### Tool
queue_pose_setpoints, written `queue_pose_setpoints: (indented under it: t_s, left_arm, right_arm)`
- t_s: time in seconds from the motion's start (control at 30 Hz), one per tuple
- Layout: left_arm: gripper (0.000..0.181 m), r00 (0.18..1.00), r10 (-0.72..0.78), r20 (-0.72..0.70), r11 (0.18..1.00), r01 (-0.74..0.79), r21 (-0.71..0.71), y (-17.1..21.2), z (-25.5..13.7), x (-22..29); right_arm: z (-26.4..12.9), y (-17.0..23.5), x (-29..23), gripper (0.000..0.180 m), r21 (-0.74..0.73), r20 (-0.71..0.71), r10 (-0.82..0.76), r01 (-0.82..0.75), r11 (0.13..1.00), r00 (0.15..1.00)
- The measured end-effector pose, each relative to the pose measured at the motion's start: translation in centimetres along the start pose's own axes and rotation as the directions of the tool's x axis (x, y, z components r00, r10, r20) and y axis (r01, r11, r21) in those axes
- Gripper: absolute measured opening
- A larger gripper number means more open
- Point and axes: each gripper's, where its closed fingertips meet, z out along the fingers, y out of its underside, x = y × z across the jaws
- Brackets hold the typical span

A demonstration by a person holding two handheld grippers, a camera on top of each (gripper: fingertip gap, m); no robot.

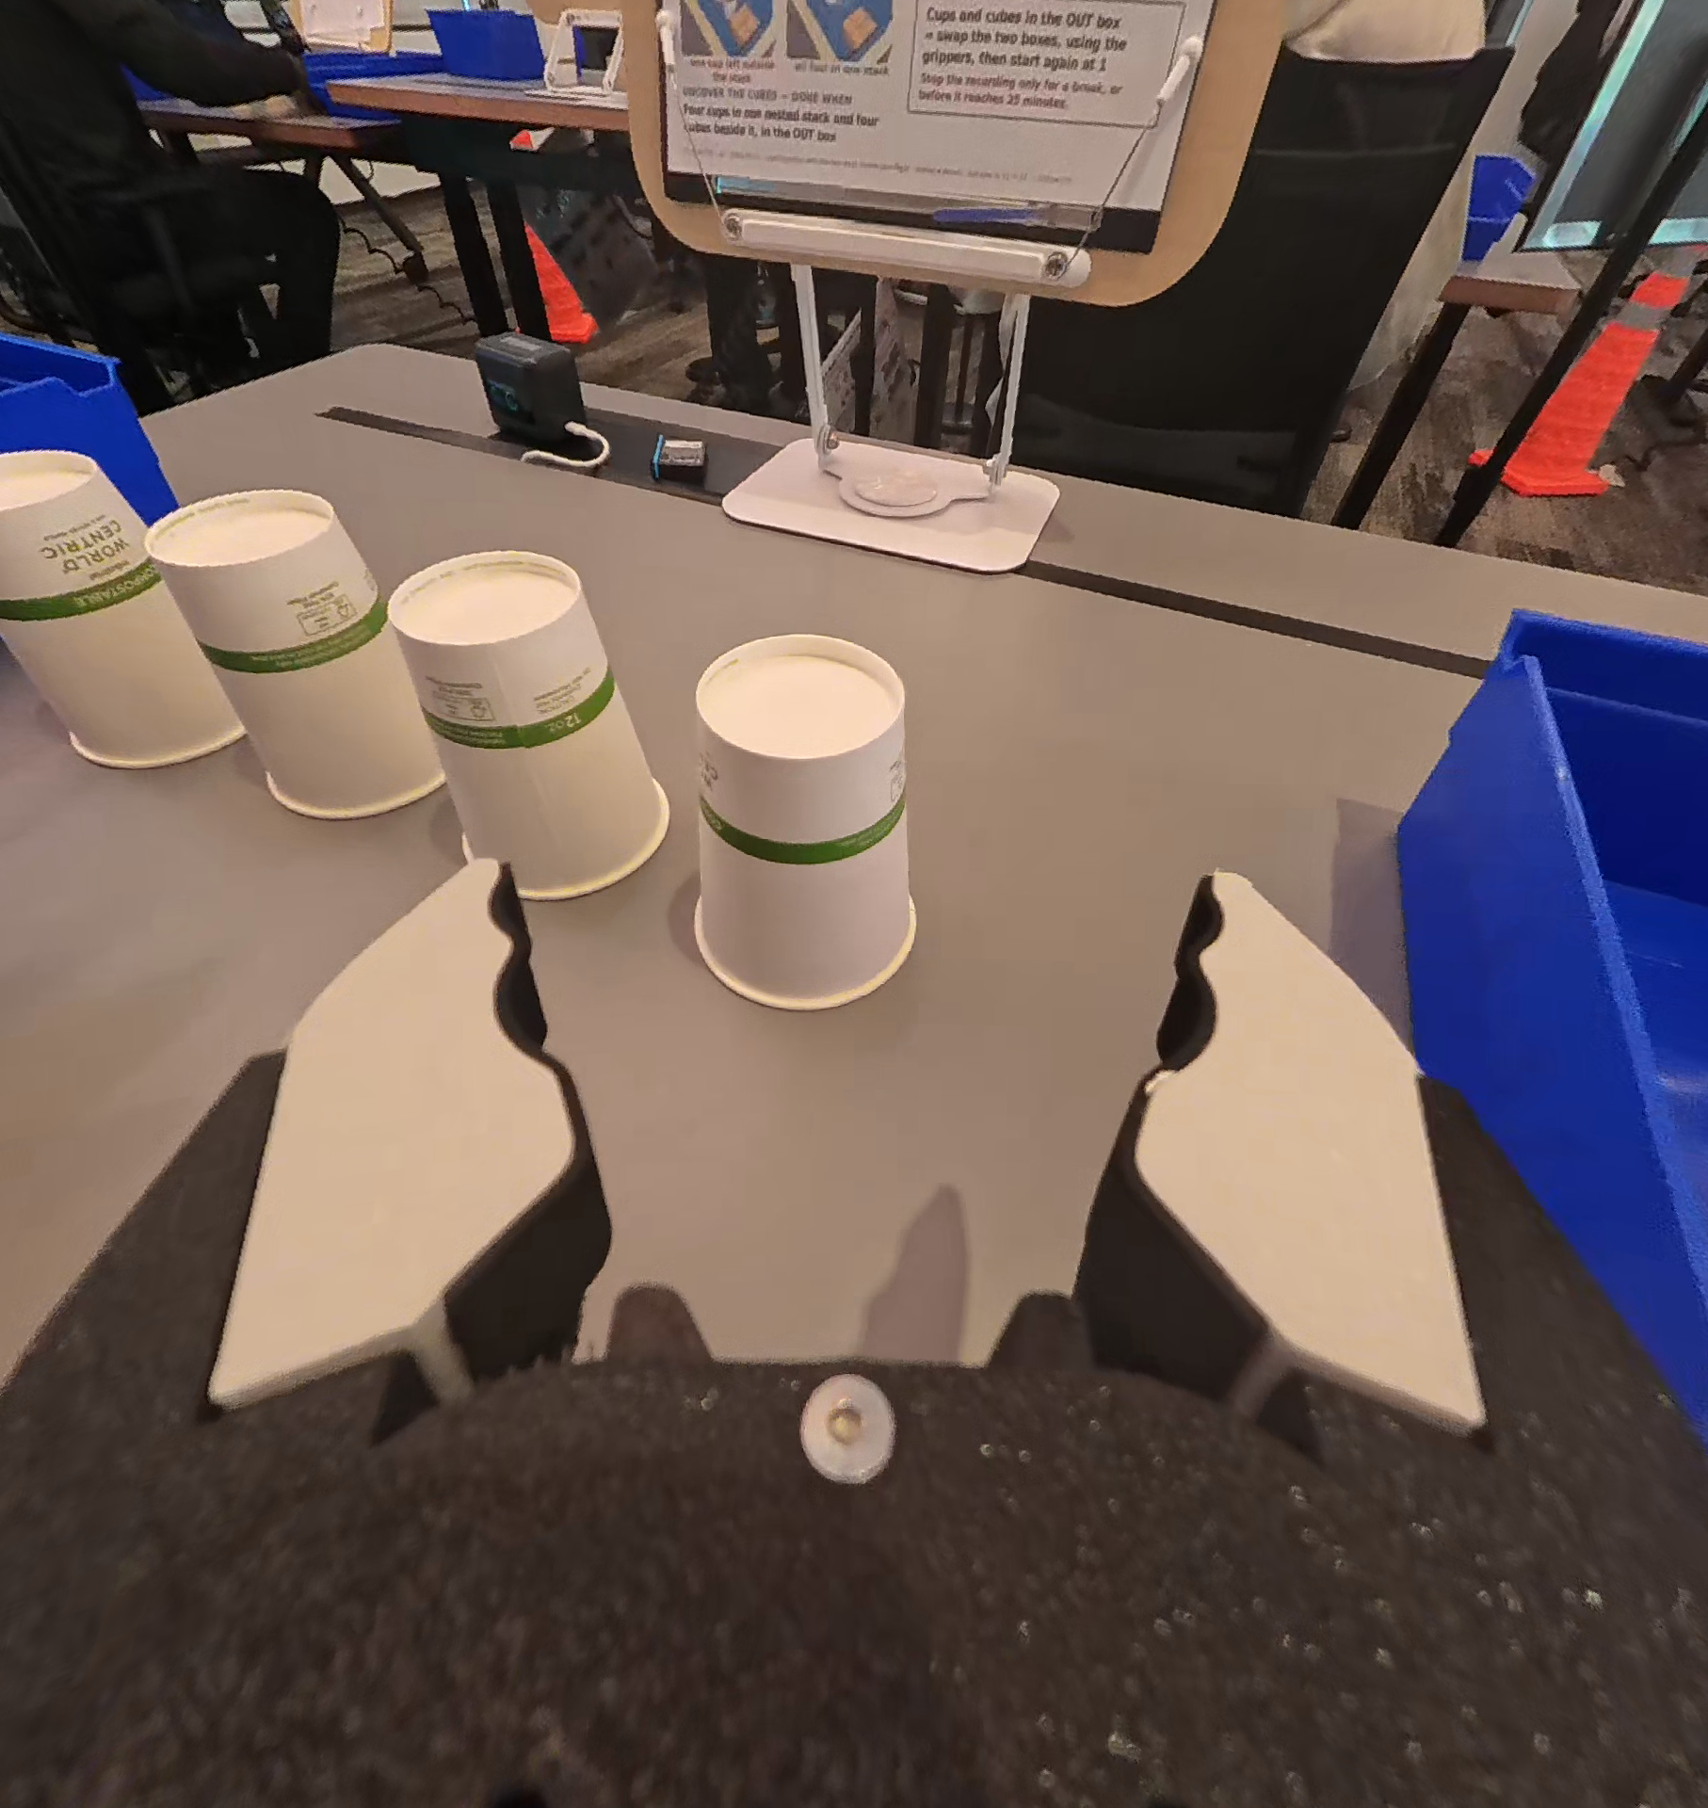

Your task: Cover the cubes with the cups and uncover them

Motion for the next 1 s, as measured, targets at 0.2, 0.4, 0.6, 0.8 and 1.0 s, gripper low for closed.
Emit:
queue_pose_setpoints:
  t_s: [0.2, 0.4, 0.6, 0.8, 1.0]
  left_arm:
    - [0.094, 0.999, 0.012, -0.032, 1.000, -0.012, 0.009, -0.2, -0.1, 0.6]
    - [0.093, 0.998, 0.013, -0.054, 1.000, -0.013, 0.007, -0.4, -0.4, 0.9]
    - [0.092, 0.998, 0.022, -0.061, 0.999, -0.021, 0.026, -1.0, -0.9, 1.1]
    - [0.091, 0.995, 0.033, -0.090, 0.999, -0.031, 0.024, -1.1, -1.0, 1.7]
    - [0.090, 0.993, 0.059, -0.107, 0.998, -0.057, 0.023, -1.3, -1.2, 2.3]
  right_arm:
    - [0.2, -0.1, -0.4, 0.123, 0.003, 0.027, -0.003, 0.003, 1.000, 1.000]
    - [1.0, 0.5, -1.3, 0.122, -0.011, 0.075, -0.002, 0.003, 1.000, 0.997]
    - [1.3, 0.2, -1.6, 0.123, -0.025, 0.104, -0.018, 0.021, 0.999, 0.994]
    - [2.0, -2.4, -1.8, 0.125, -0.095, 0.226, -0.176, 0.201, 0.975, 0.958]
    - [4.2, -3.2, -2.1, 0.128, -0.274, 0.501, -0.323, 0.502, 0.820, 0.803]
